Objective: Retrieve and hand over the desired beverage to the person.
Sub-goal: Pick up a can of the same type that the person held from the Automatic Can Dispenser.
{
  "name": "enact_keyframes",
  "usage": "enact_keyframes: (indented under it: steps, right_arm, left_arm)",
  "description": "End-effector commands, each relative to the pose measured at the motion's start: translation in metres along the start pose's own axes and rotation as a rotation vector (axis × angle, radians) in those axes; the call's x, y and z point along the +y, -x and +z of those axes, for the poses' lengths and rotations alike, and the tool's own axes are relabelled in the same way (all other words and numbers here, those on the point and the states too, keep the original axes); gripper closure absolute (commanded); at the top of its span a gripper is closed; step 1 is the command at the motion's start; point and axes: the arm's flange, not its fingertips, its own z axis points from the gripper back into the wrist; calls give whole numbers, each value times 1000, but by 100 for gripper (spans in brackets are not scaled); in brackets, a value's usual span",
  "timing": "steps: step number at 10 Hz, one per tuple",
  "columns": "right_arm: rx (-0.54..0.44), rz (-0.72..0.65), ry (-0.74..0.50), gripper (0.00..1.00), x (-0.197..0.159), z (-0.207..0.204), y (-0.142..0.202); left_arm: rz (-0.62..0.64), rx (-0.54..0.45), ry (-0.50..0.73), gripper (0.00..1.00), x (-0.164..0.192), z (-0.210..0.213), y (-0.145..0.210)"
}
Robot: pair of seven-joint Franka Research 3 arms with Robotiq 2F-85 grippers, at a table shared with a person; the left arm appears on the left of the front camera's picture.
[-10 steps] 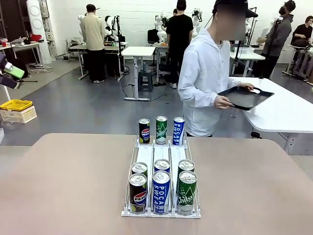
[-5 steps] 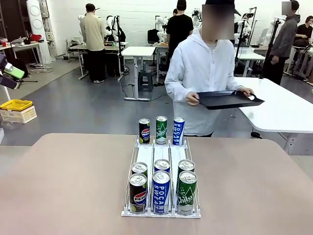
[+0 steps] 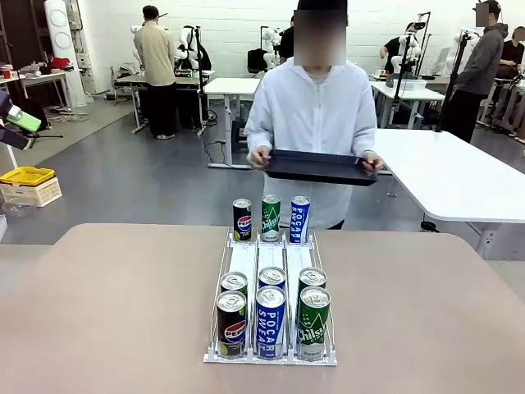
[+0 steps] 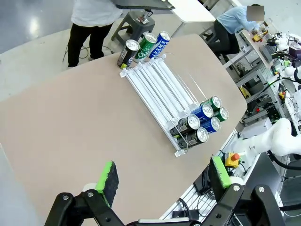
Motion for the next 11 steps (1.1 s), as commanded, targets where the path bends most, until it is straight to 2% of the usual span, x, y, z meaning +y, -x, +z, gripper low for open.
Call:
enact_keyframes:
  steps: [1, 11]
  right_arm:
    - [-13, 15, -27, 0, -1, -1, -4]
    - [-13, 15, -27, 0, -1, -1, -4]
  left_arm:
    - [-20, -6, 16, 0, 2, 1, 0]
    - [-20, -6, 16, 0, 2, 1, 0]
